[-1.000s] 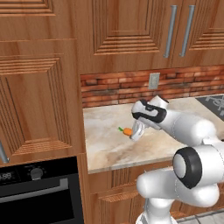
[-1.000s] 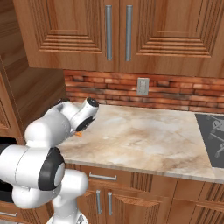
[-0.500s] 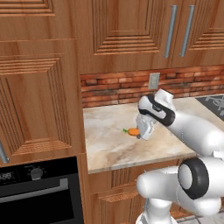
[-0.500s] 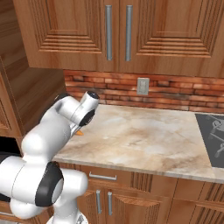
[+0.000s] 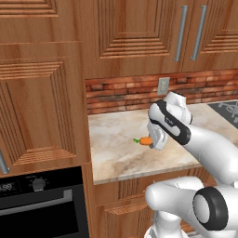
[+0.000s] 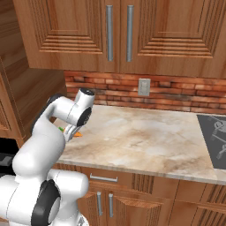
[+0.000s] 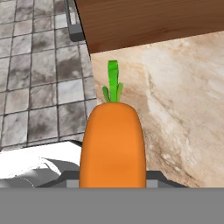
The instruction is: Place the two vegetables and bowl onto the tray for setting up a vegetable dip station.
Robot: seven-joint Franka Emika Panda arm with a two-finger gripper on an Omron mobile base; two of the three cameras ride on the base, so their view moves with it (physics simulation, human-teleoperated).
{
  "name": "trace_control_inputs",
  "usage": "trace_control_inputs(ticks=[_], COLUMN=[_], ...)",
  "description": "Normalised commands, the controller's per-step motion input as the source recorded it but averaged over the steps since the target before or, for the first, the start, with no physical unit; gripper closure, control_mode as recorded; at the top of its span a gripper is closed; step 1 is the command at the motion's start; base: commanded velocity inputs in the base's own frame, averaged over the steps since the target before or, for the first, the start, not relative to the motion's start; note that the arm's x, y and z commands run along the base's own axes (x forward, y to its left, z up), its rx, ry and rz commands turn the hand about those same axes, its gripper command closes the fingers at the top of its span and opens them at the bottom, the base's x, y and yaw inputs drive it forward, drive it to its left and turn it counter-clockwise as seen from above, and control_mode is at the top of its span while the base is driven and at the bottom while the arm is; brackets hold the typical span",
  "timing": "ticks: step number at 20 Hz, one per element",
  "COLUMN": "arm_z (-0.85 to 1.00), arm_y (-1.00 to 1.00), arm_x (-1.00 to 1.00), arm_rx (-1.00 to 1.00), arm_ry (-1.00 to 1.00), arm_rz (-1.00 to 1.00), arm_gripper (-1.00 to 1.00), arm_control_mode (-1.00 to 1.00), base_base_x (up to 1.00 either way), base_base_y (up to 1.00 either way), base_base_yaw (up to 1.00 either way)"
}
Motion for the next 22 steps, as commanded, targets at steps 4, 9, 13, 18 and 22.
trace_control_inputs(ticks=[4, 9, 13, 18, 22], arm_z=[0.14, 0.13, 0.15, 0.16, 0.17], arm_y=[-0.08, -0.13, -0.15, -0.09, -0.04], arm_x=[-0.23, -0.29, -0.28, -0.27, -0.19], arm_rx=[-0.07, -0.04, 0.00, 0.00, 0.00], arm_ry=[0.00, -0.05, -0.06, -0.08, -0.02], arm_rz=[0.00, 0.00, 0.00, 0.00, 0.00], arm_gripper=[1.00, 1.00, 1.00, 1.00, 1.00], arm_control_mode=[-1.00, -1.00, -1.00, -1.00, -1.00], base_base_x=[0.00, 0.00, 0.00, 0.00, 0.00], base_base_y=[0.00, 0.00, 0.00, 0.00, 0.00], base_base_yaw=[0.00, 0.00, 0.00, 0.00, 0.00])
